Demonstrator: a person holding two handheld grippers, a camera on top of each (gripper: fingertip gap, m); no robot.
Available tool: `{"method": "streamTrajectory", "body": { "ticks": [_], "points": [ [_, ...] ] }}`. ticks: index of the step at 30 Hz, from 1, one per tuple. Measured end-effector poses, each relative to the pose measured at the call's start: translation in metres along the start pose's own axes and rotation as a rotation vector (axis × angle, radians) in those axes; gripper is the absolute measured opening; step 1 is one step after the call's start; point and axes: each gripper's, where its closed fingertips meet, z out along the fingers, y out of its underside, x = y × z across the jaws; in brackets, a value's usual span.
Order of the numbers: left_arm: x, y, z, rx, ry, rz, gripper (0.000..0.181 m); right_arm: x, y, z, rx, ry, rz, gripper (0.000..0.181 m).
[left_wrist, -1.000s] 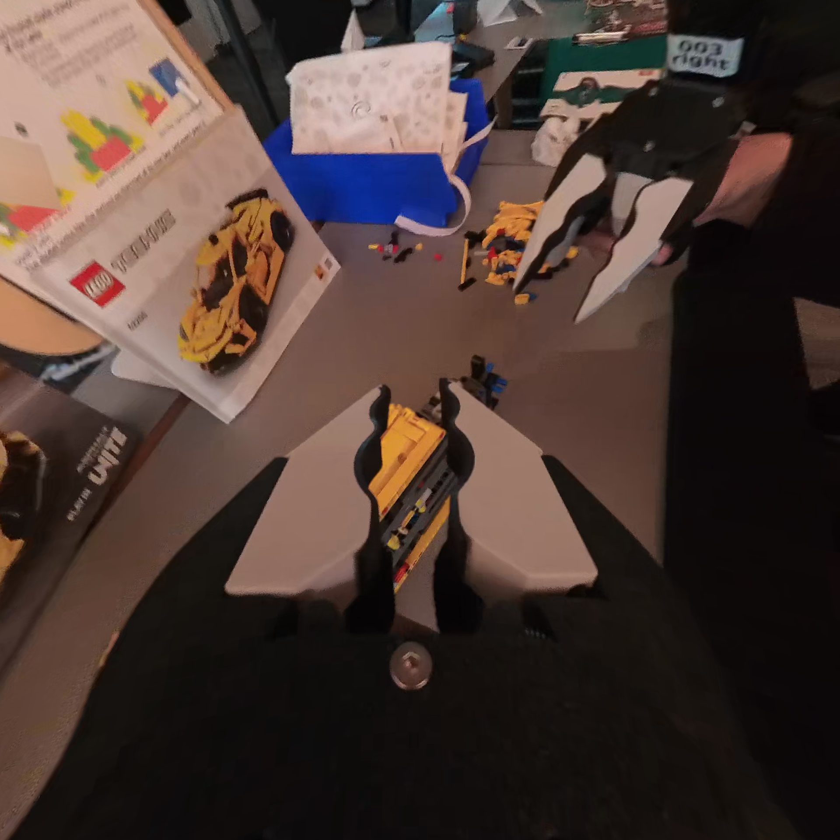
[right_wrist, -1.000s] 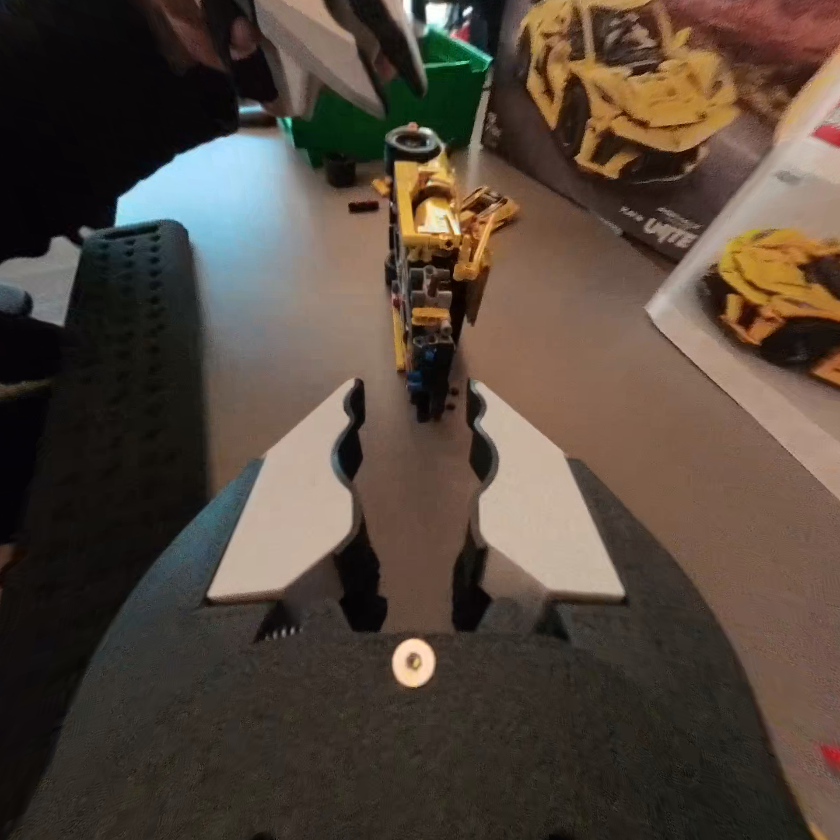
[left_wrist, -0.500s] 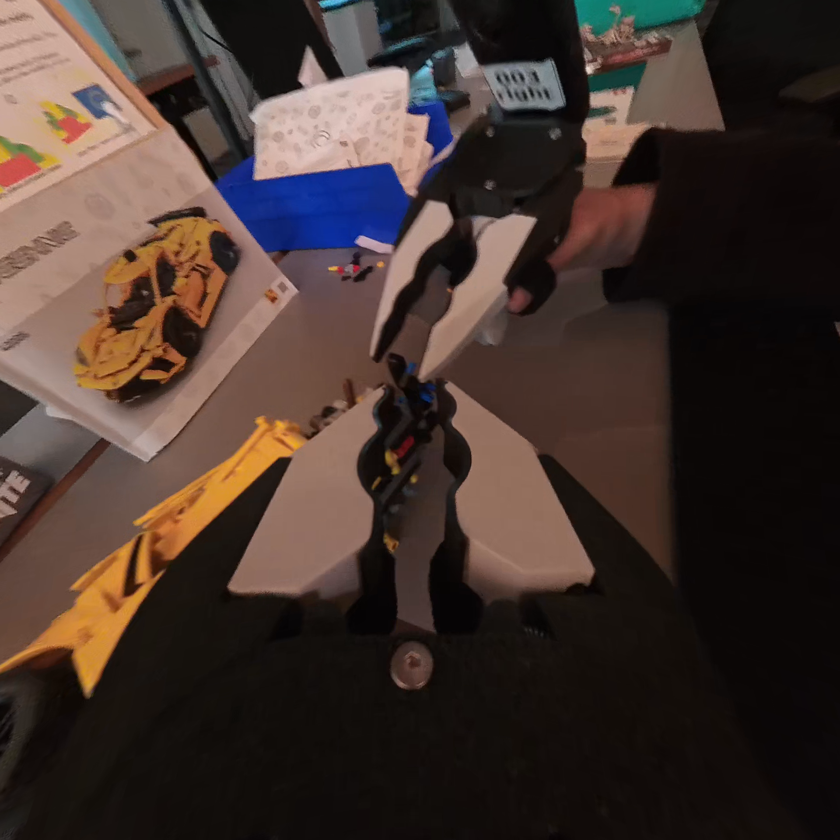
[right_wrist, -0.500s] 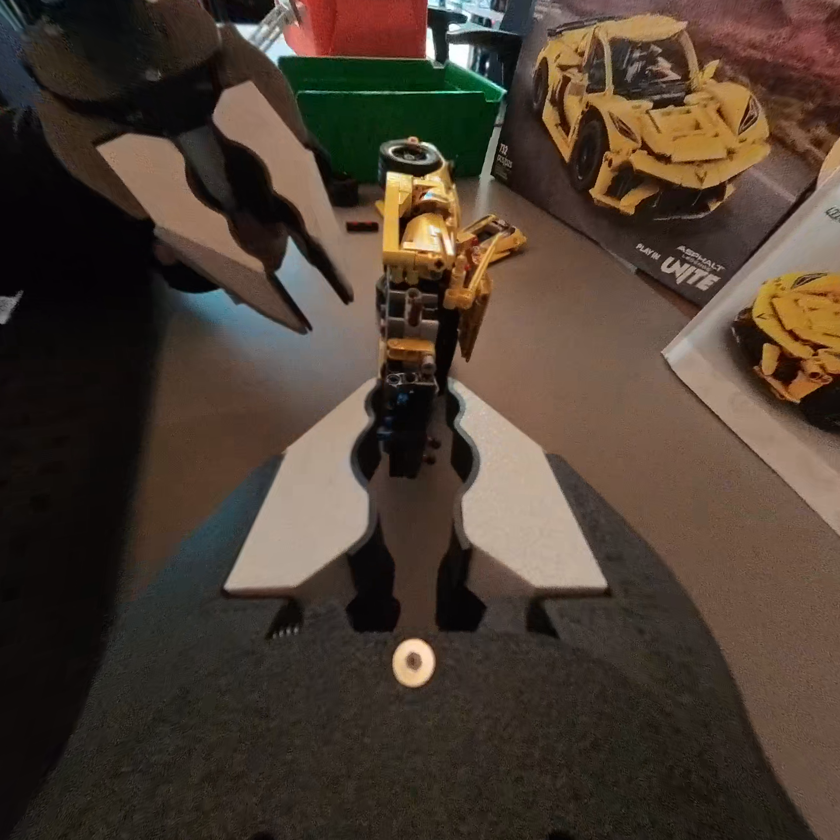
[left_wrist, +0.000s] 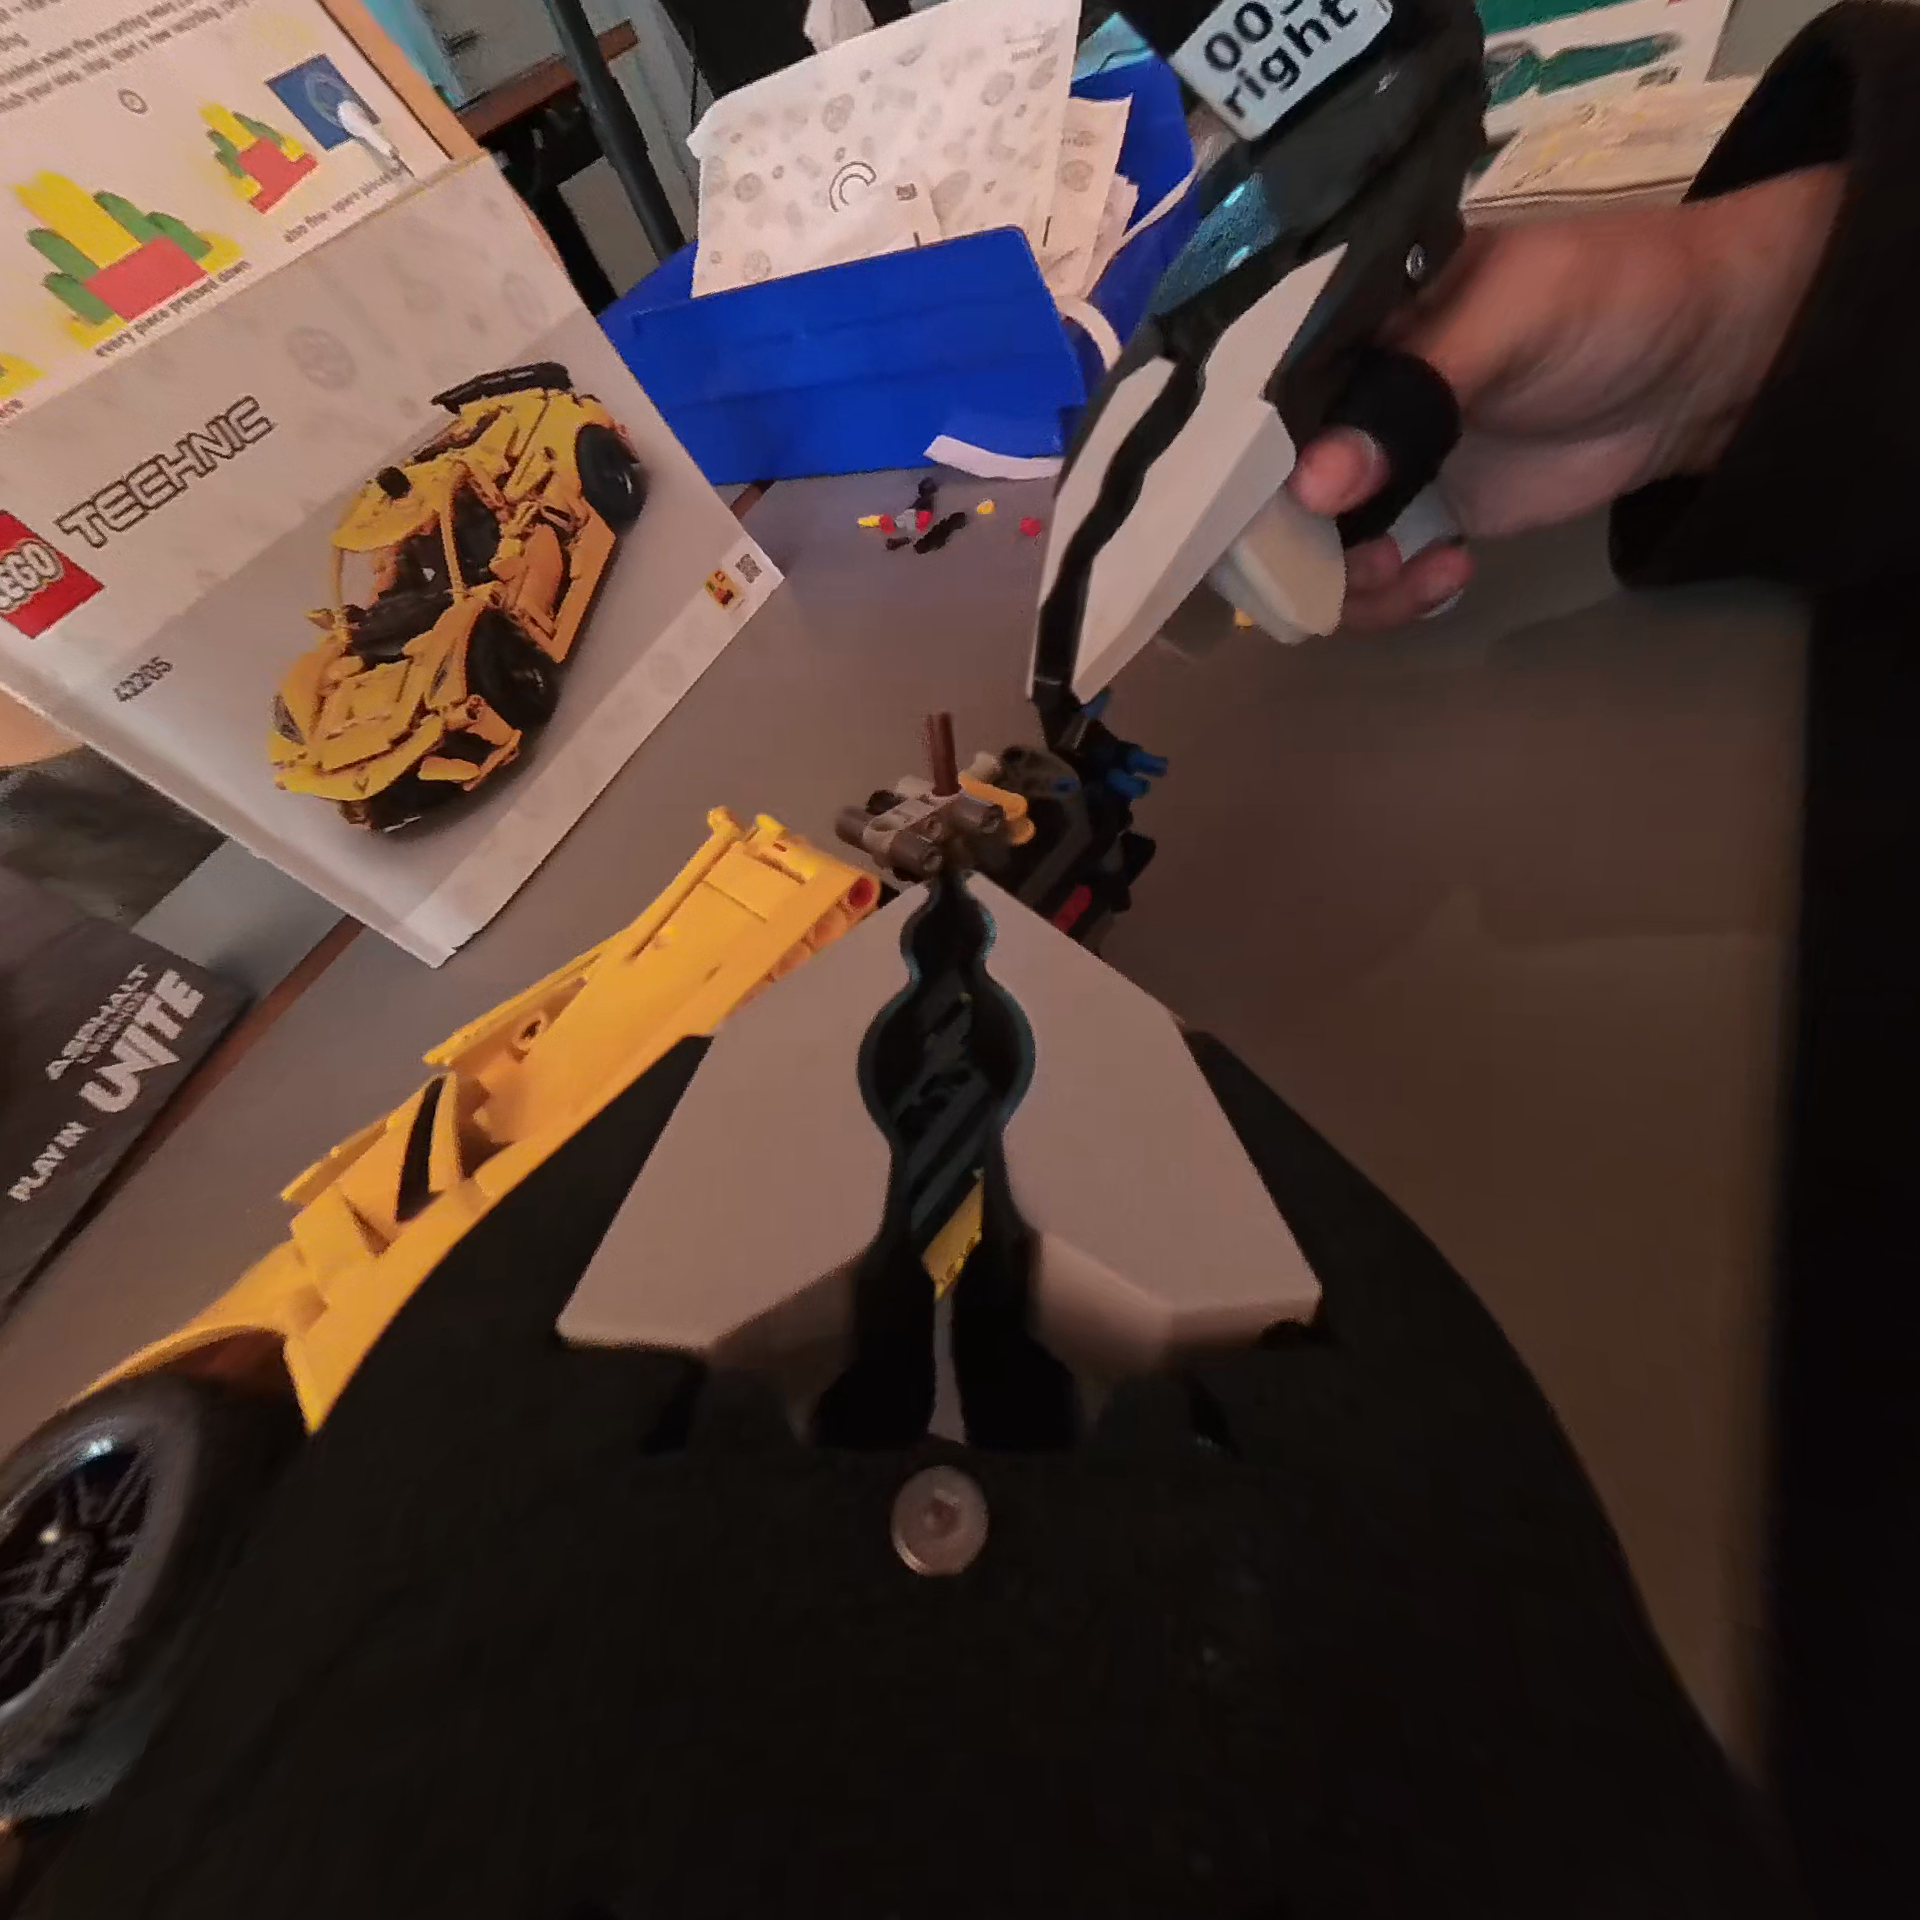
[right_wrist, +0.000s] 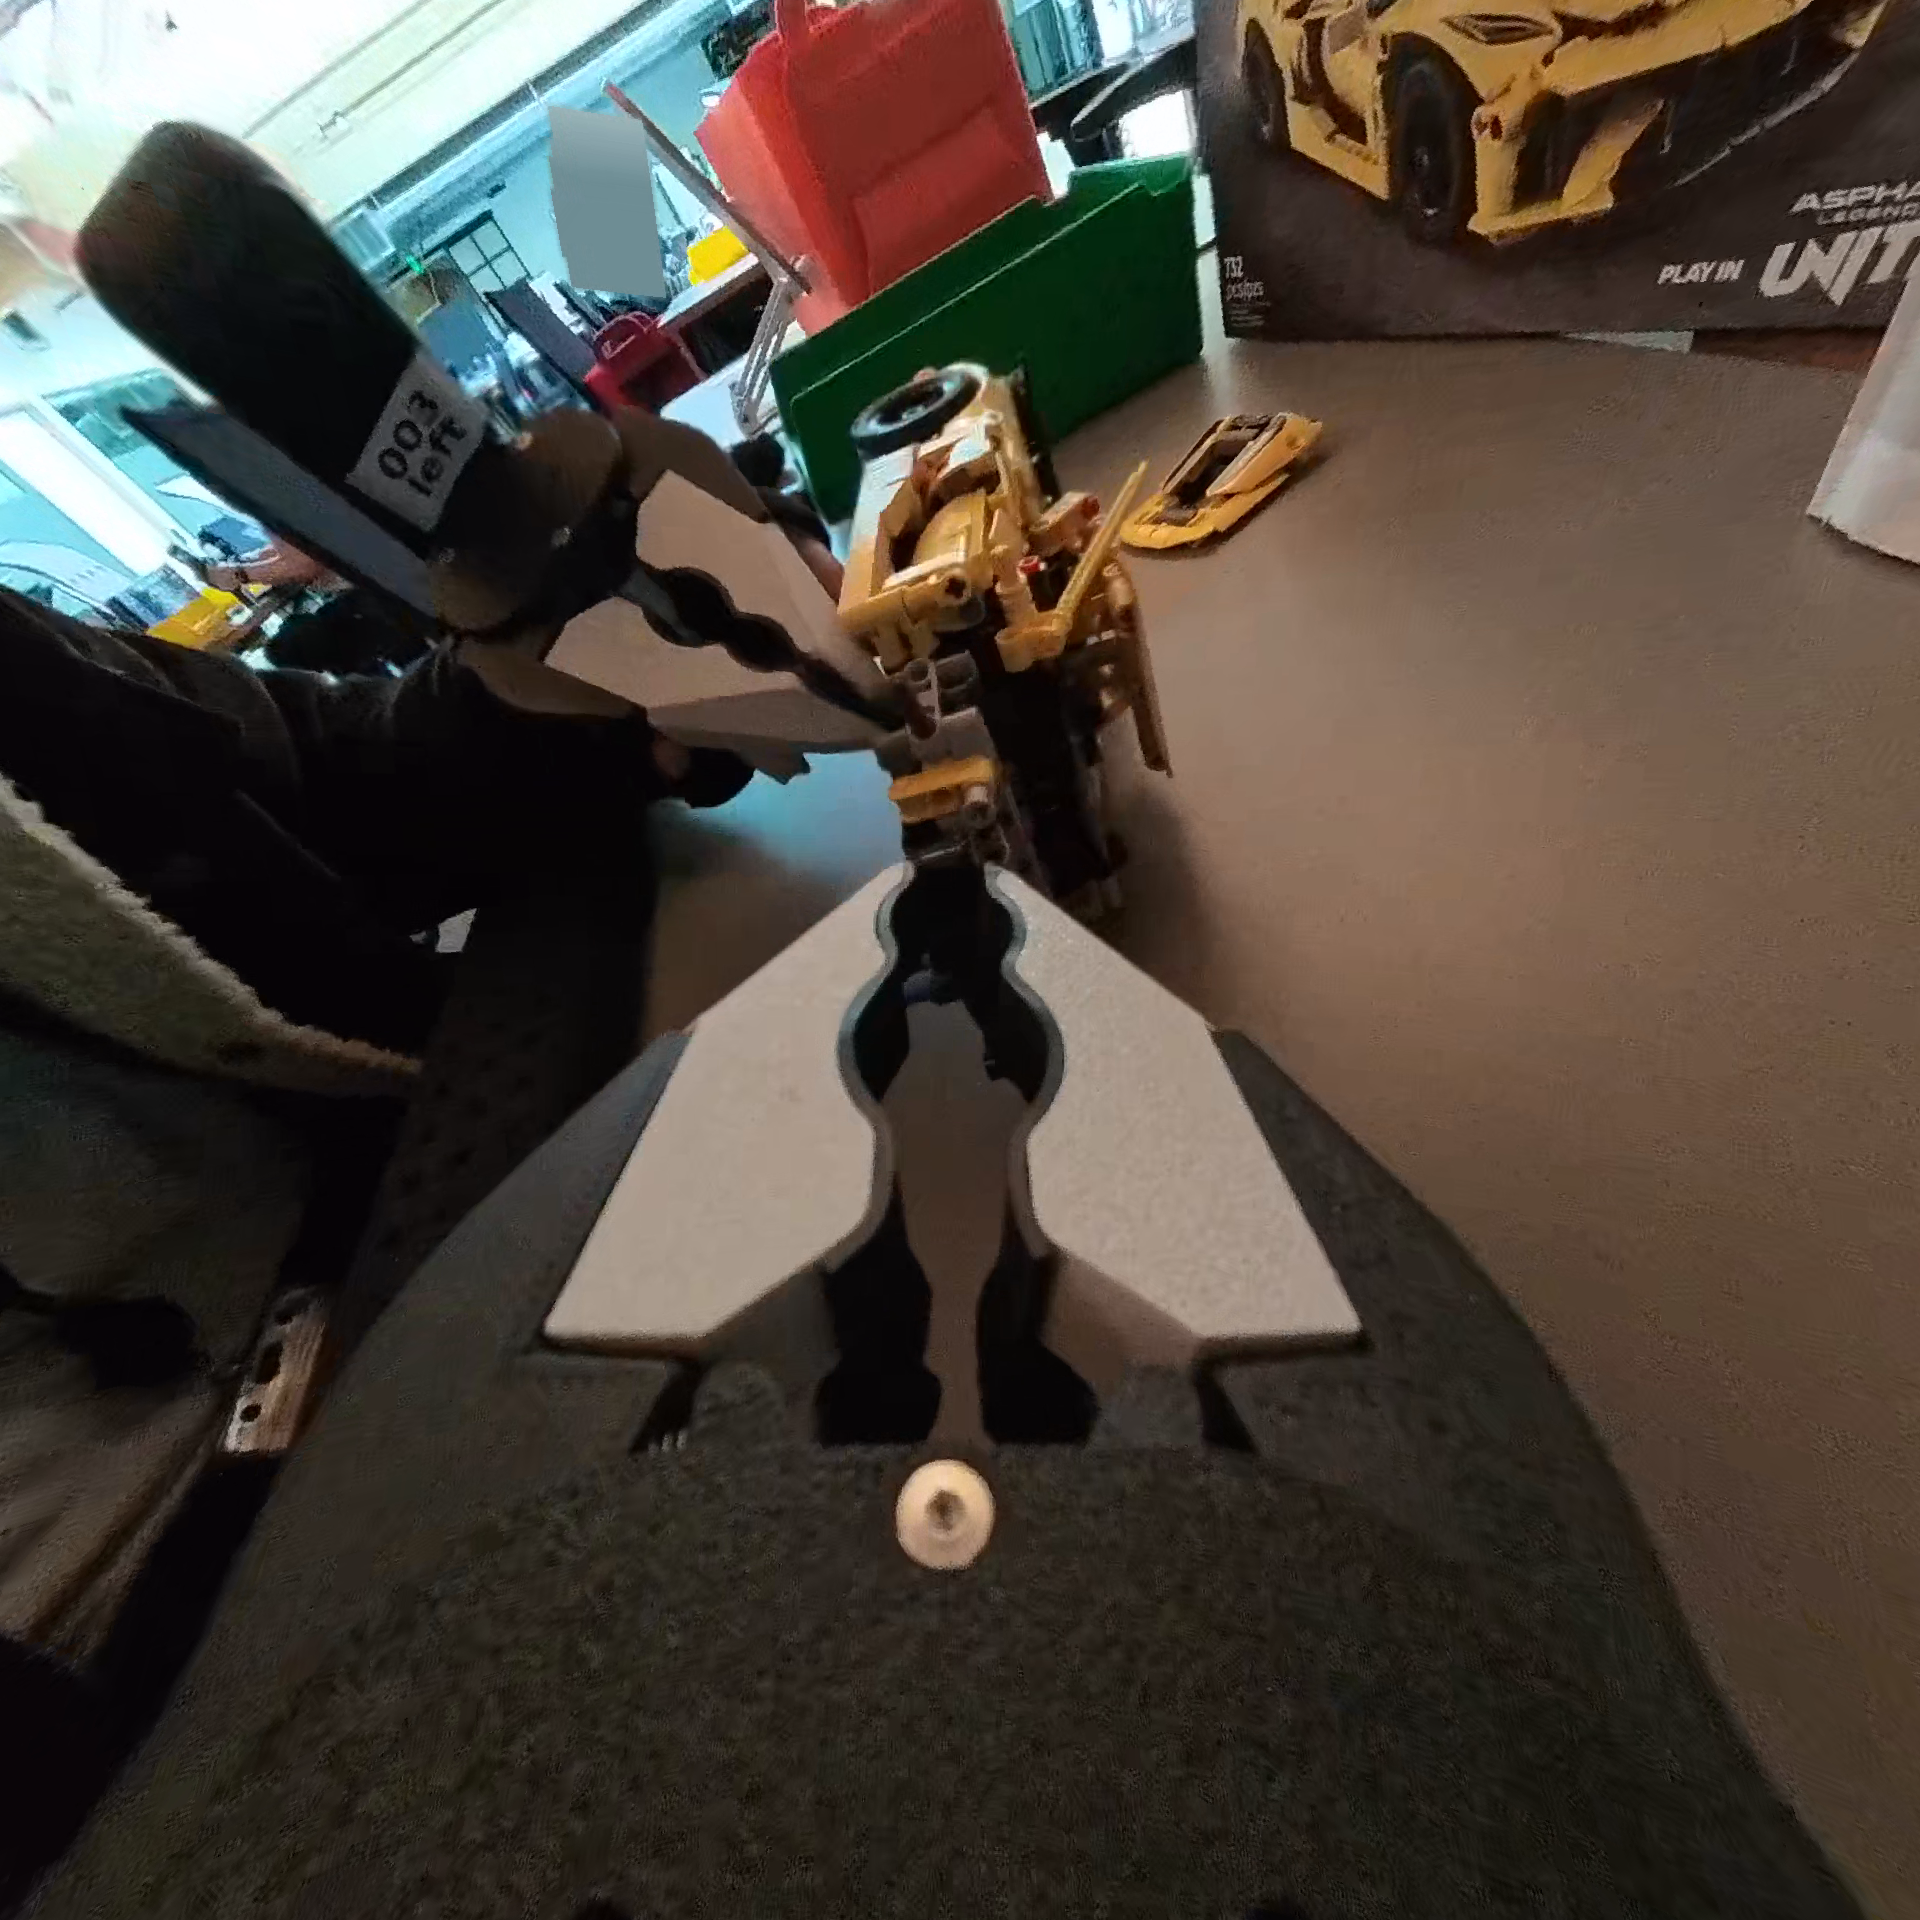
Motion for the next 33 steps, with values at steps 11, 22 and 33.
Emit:
{"method": "streamTrajectory", "body": {
  "ticks": [11,22,33],
  "points": [
    [-0.007,-0.011,-0.011,0.048,-0.03,0.079,0.003,0.005,-0.004,-0.019,-0.006,0.196,-0.259,0.019],
    [-0.014,-0.016,-0.023,-0.167,0.246,0.286,0.054,-0.004,0.013,-0.02,0.002,0.137,-0.04,0.018],
    [-0.02,0.014,0.001,-0.405,0.31,0.35,0.049,-0.004,0.011,-0.014,0.019,0.136,0.03,0.015]
  ]
}}
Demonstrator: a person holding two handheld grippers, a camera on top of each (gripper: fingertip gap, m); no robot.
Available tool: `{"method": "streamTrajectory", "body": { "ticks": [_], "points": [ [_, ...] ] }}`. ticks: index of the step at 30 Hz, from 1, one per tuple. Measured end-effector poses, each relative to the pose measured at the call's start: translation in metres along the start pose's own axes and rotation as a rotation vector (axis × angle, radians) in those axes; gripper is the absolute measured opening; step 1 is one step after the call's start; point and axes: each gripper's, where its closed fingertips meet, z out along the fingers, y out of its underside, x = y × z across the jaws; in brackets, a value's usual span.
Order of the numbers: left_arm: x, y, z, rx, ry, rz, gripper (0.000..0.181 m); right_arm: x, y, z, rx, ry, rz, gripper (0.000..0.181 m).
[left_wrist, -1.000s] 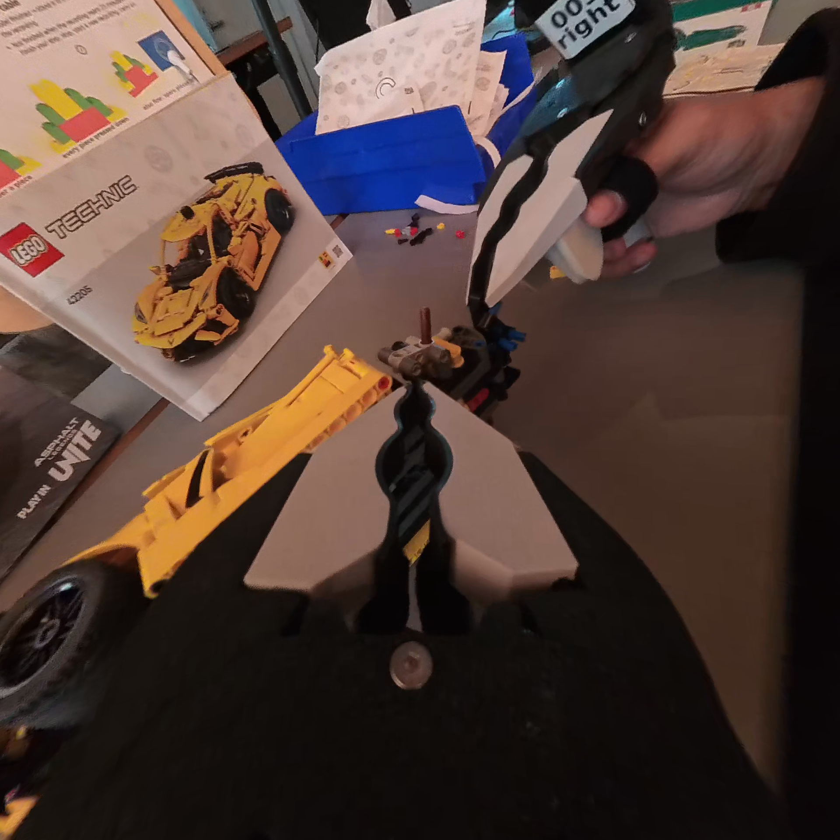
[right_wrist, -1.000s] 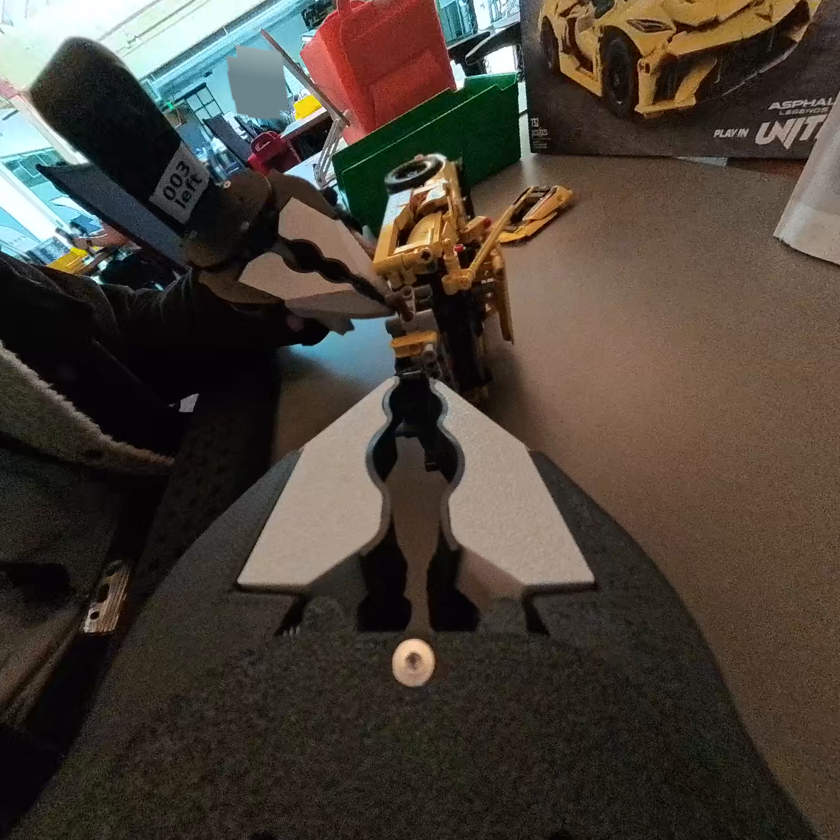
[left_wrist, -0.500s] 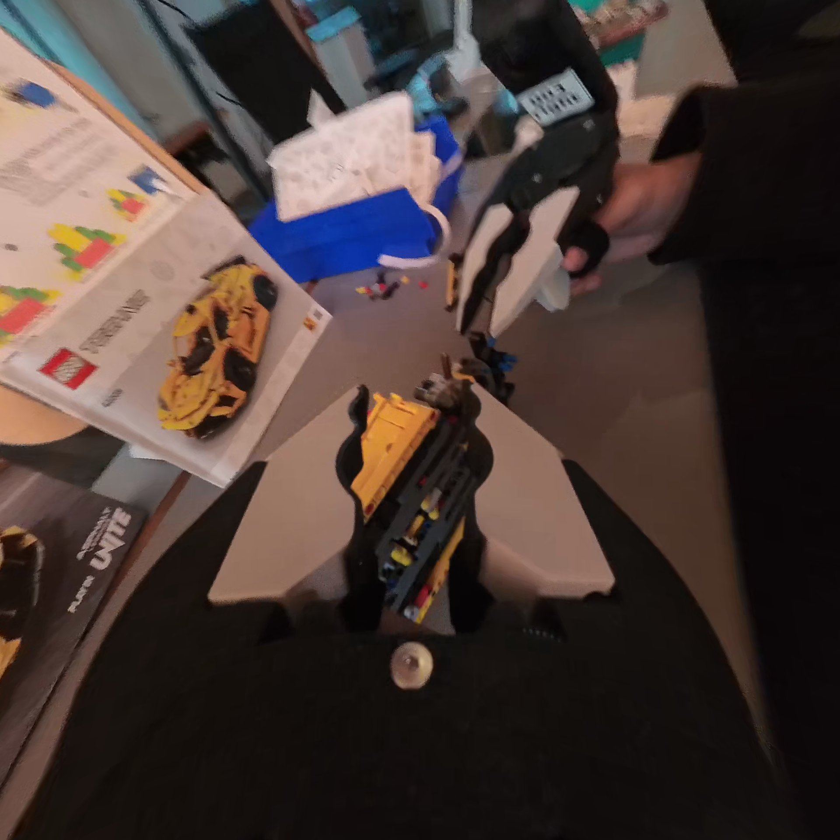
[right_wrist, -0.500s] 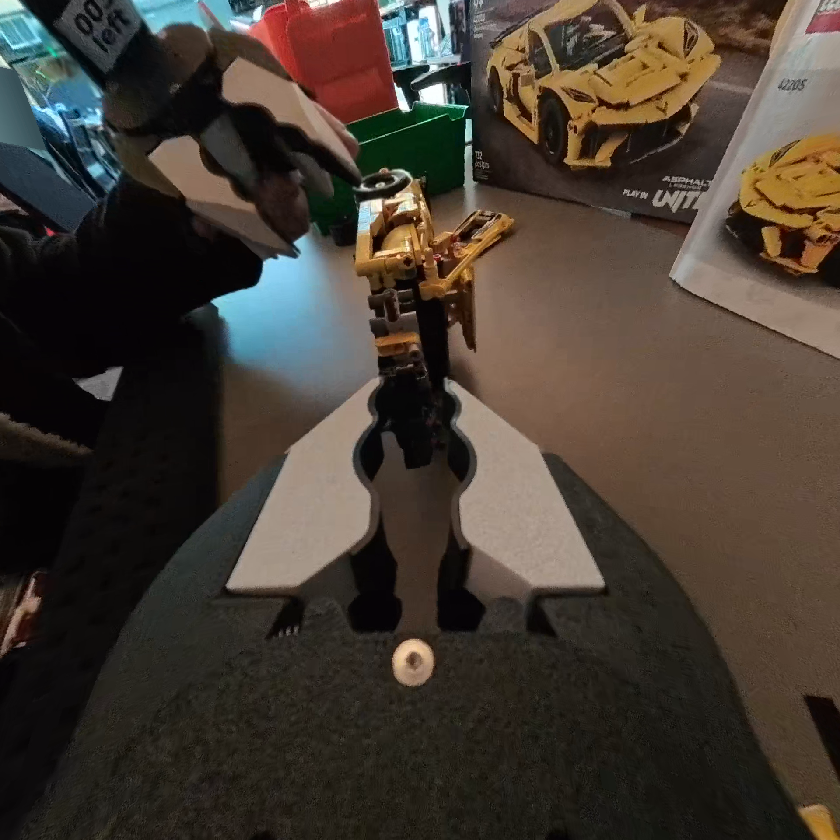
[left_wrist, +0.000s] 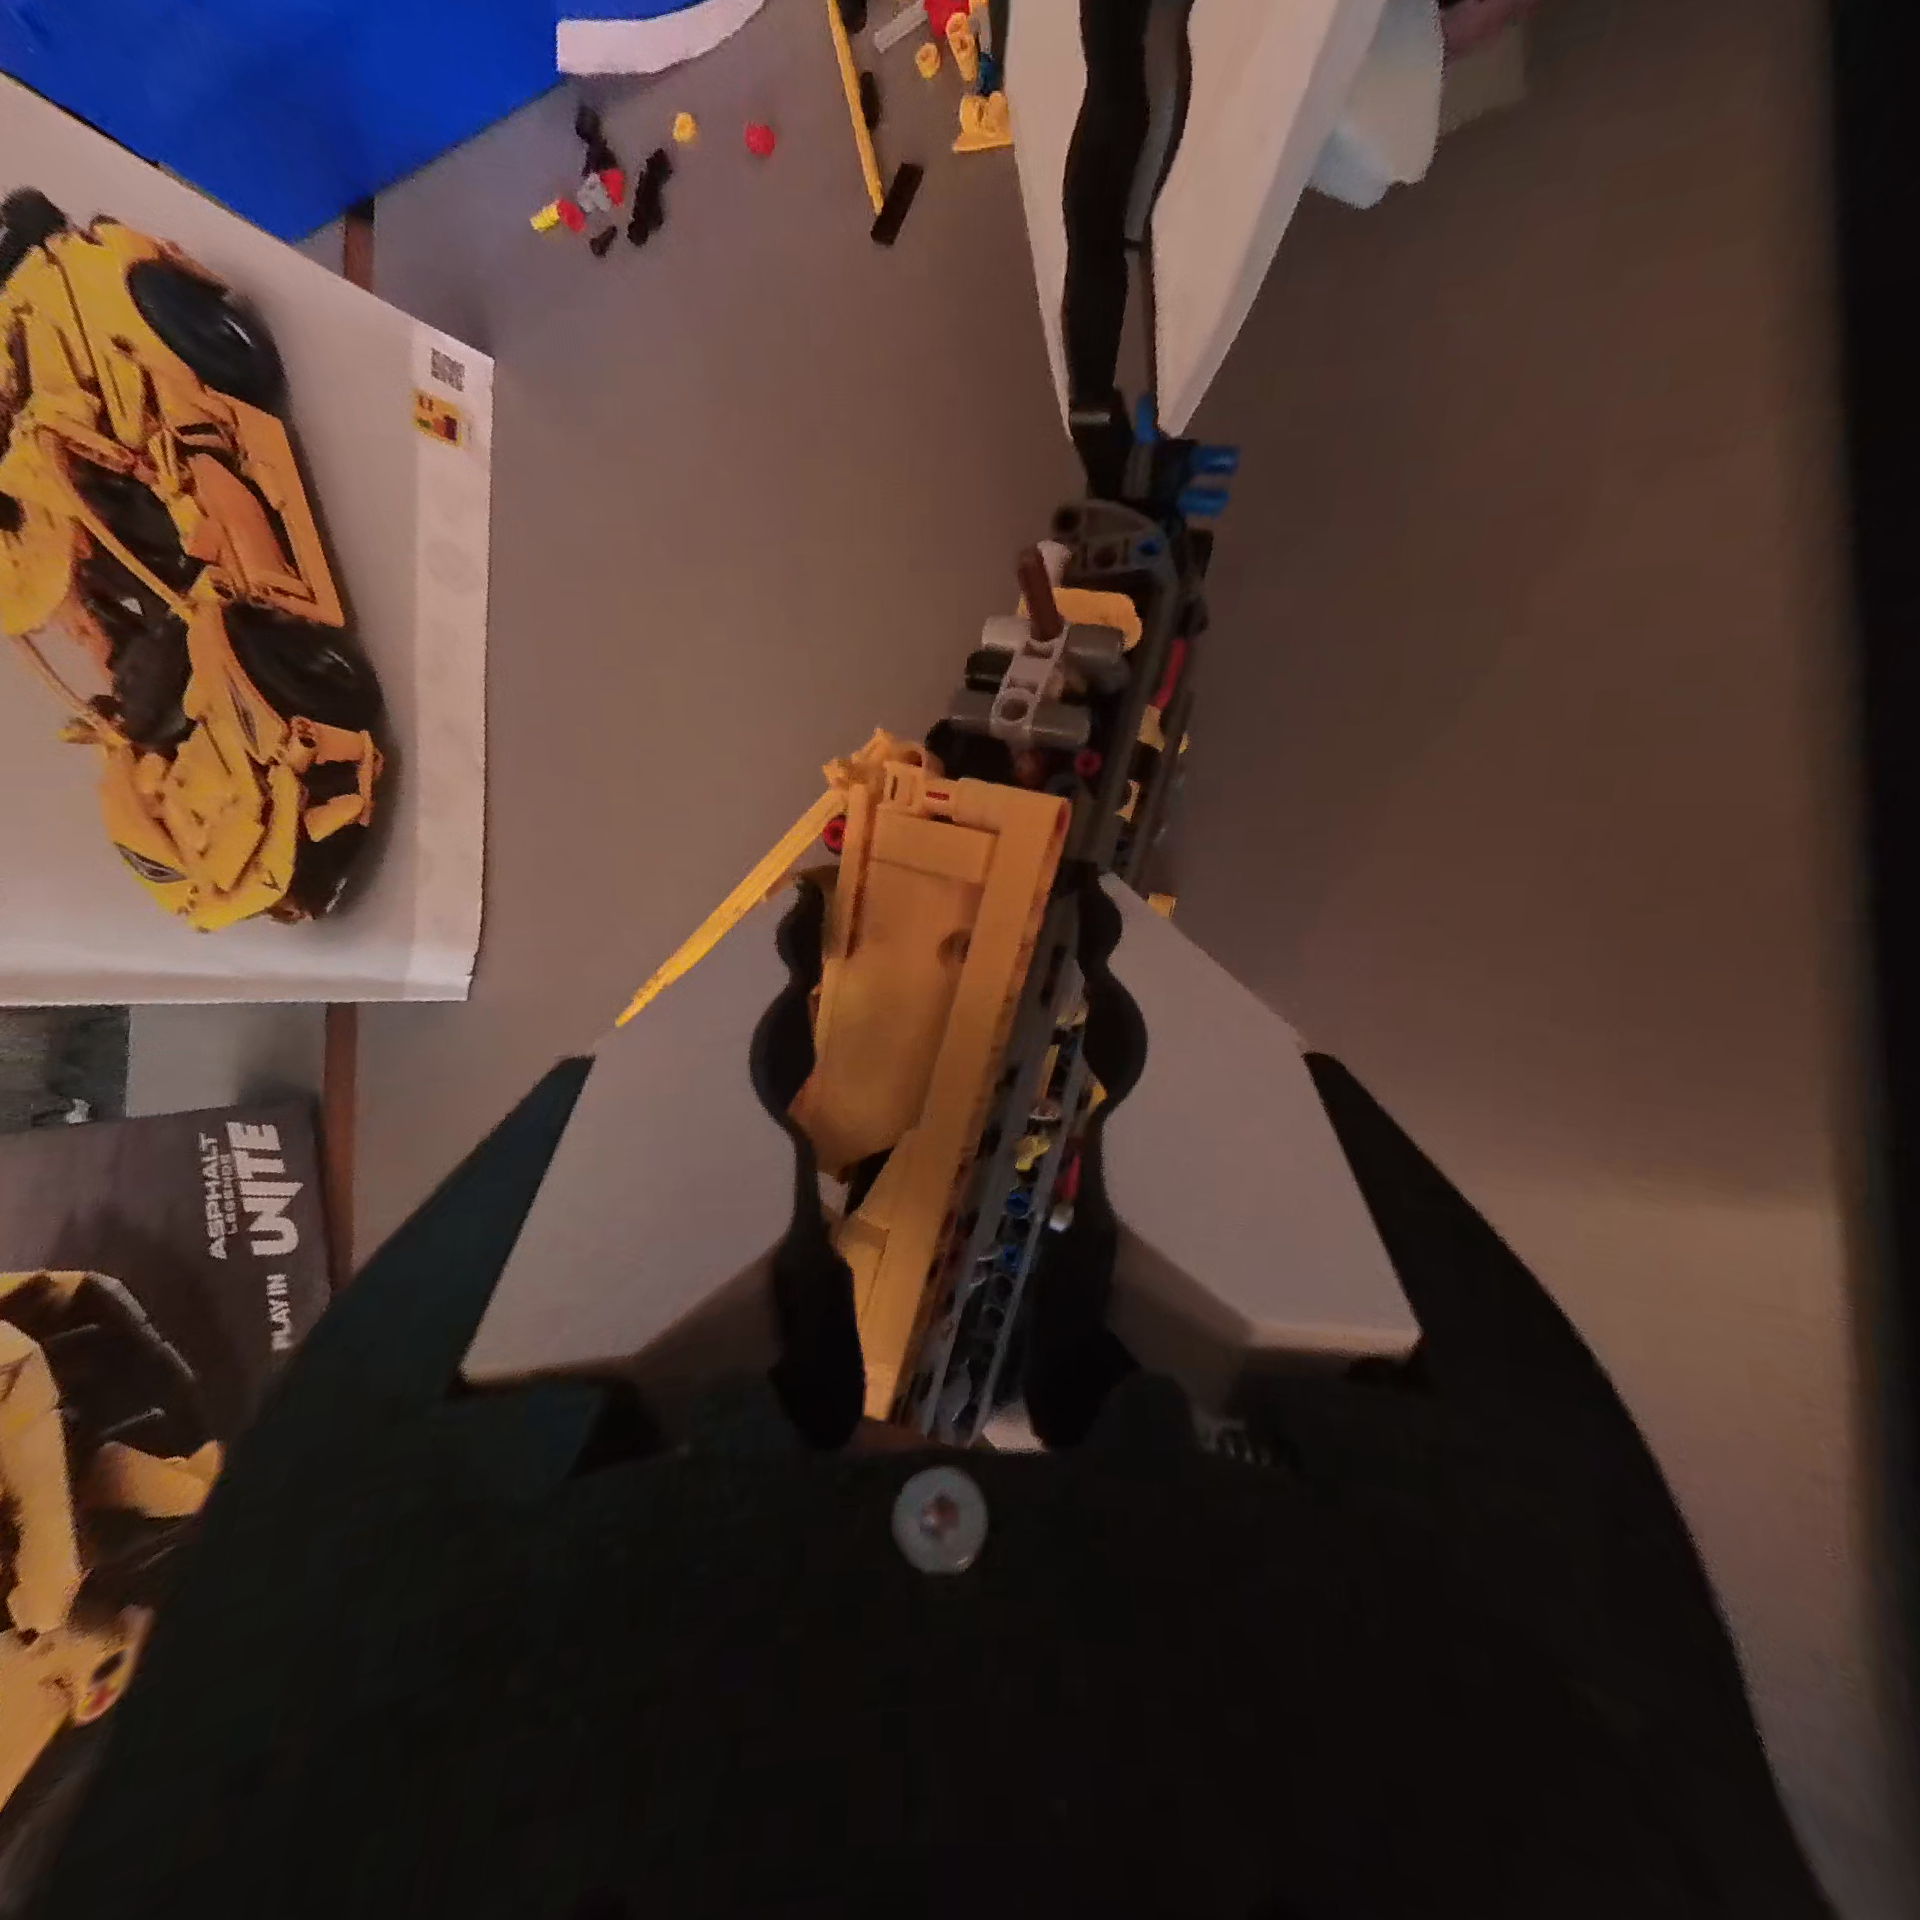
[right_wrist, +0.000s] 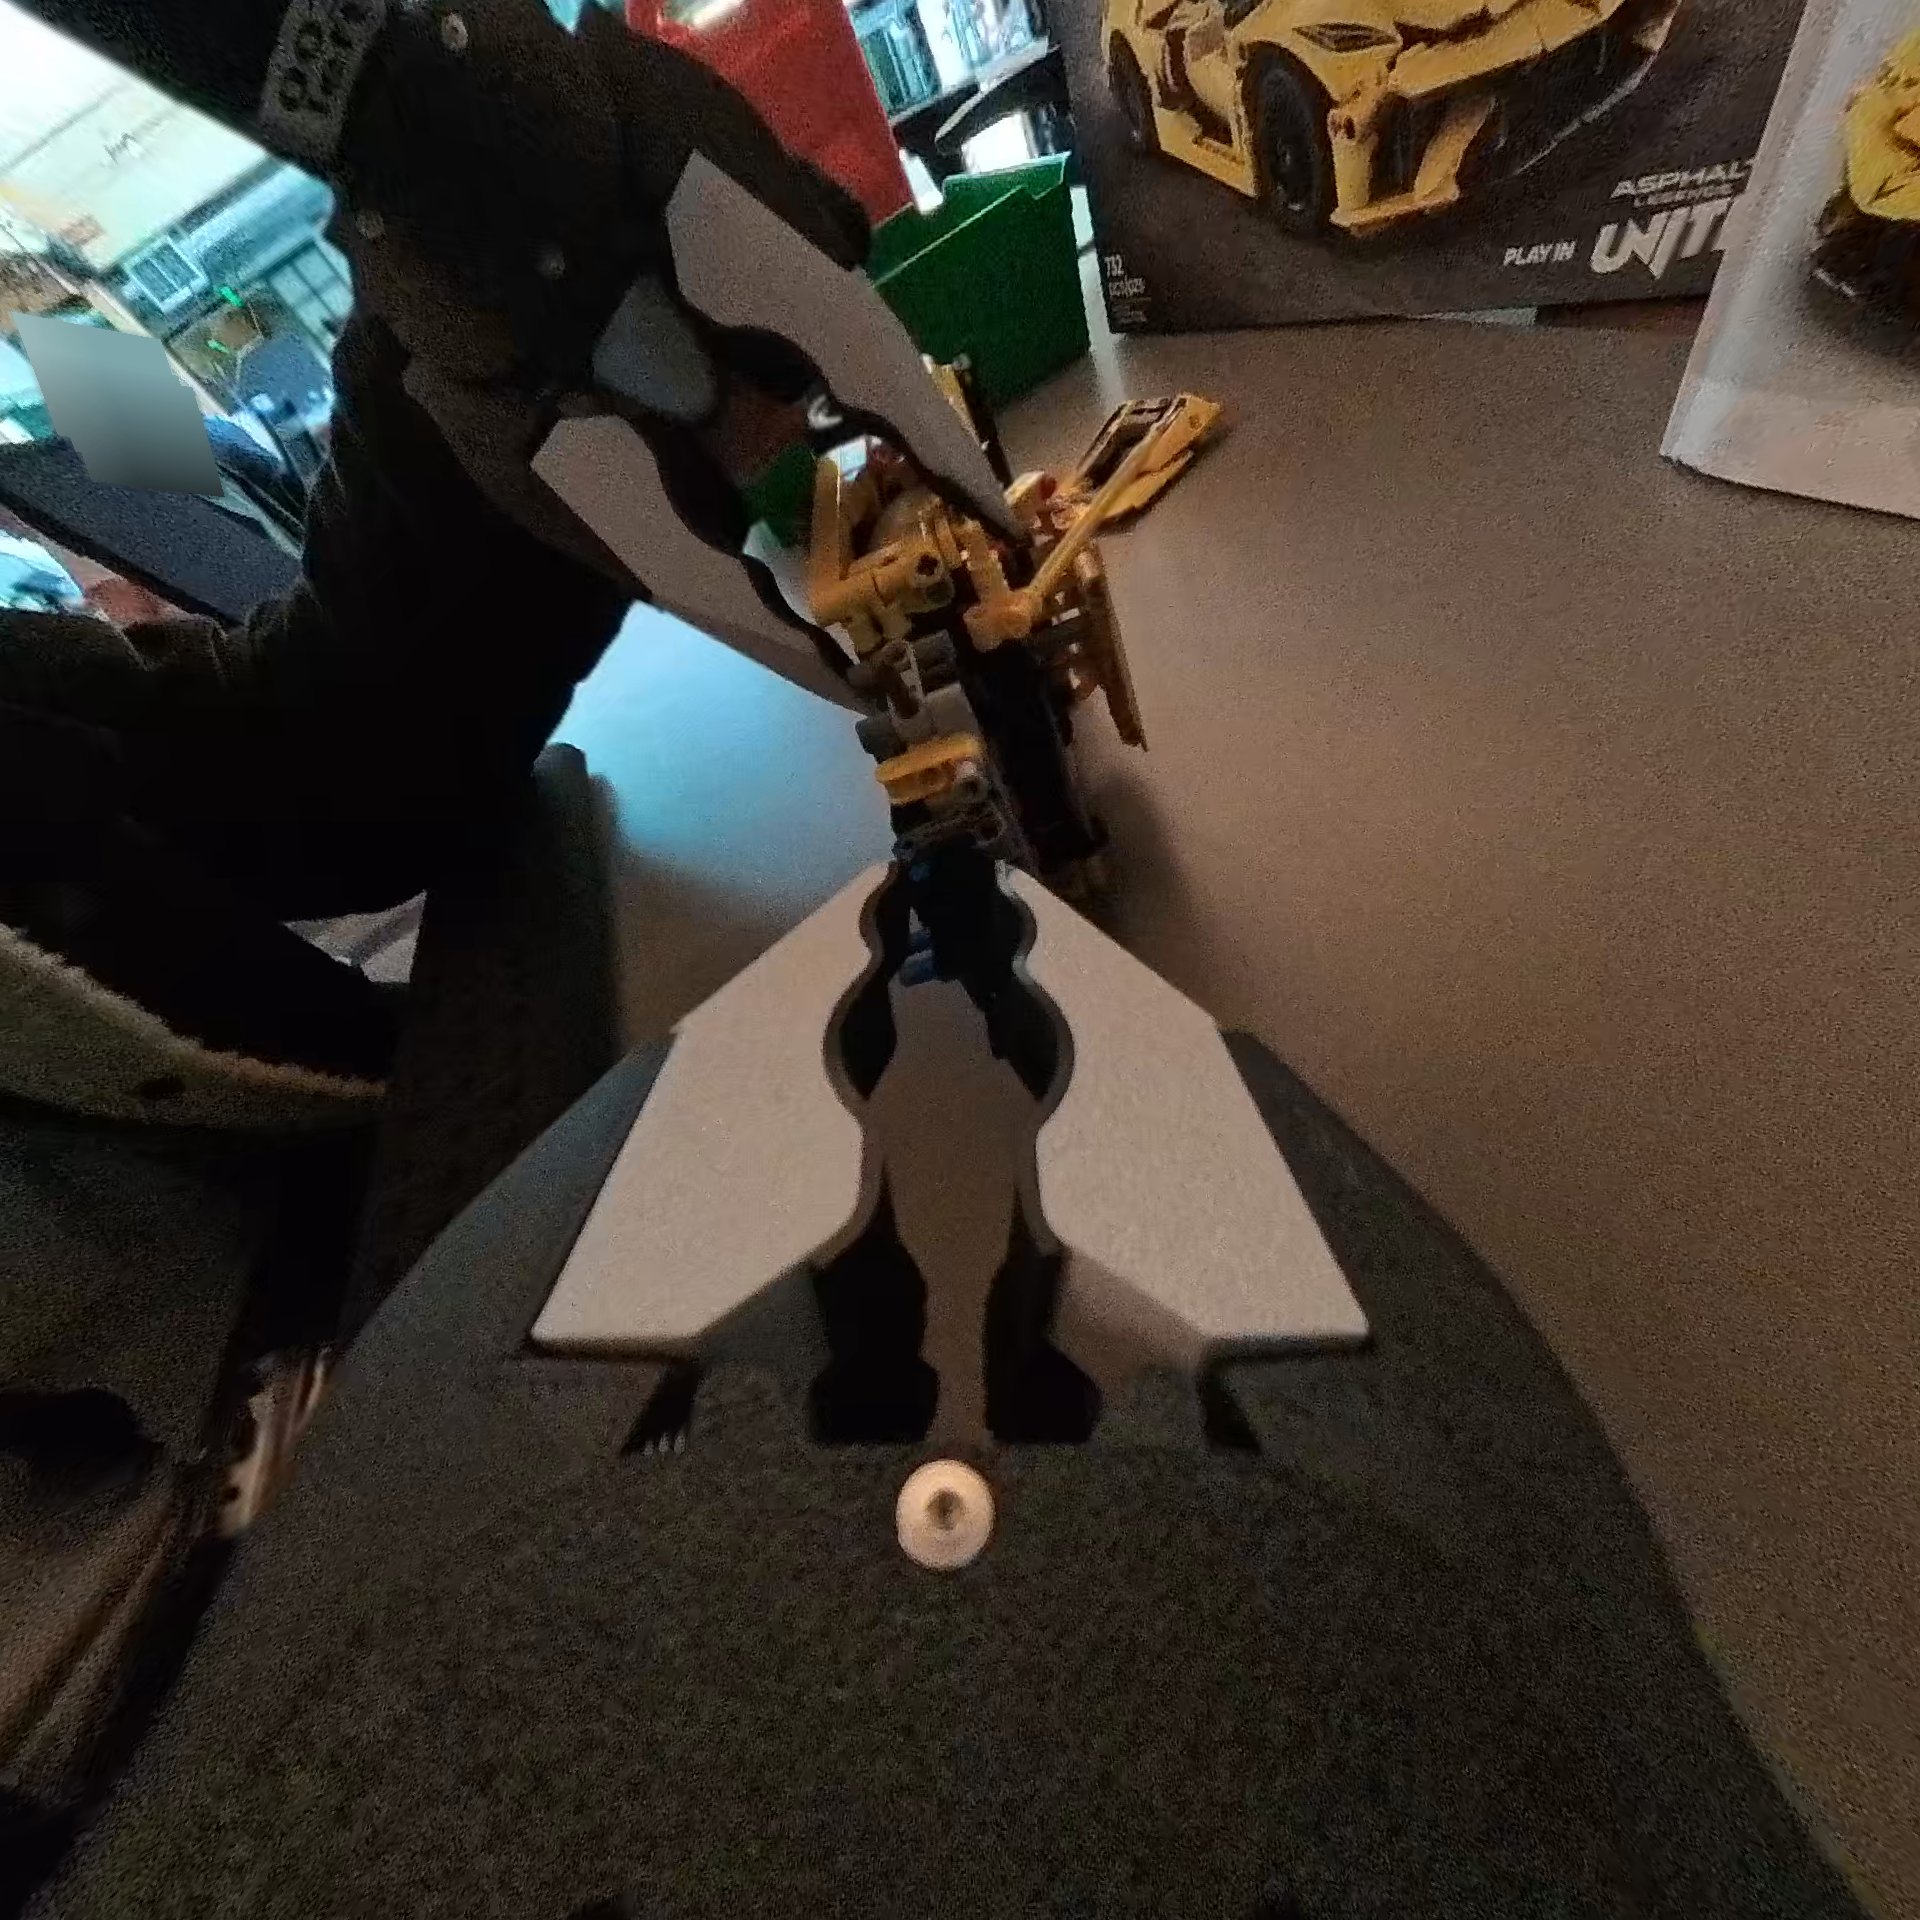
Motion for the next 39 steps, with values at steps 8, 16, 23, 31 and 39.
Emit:
{"method": "streamTrajectory", "body": {
  "ticks": [8,16,23,31,39],
  "points": [
    [0.001,0.001,-0.001,0.014,-0.025,0.025,0.046,-0.004,0.008,-0.005,0.031,-0.015,0.043,0.003],
    [-0.001,0.0,0.001,0.024,-0.042,0.028,0.047,-0.008,0.002,-0.001,0.049,0.032,-0.063,0.02],
    [-0.002,0.0,0.002,0.025,-0.037,0.022,0.047,-0.003,0.002,-0.002,-0.007,0.204,-0.239,0.006],
    [0.004,-0.002,0.002,0.018,-0.021,0.027,0.047,-0.015,0.01,-0.002,-0.042,0.248,-0.511,0.004],
    [-0.001,-0.003,0.004,0.049,-0.058,0.052,0.048,-0.005,-0.007,-0.006,0.087,0.215,-0.321,0.015]
  ]
}}
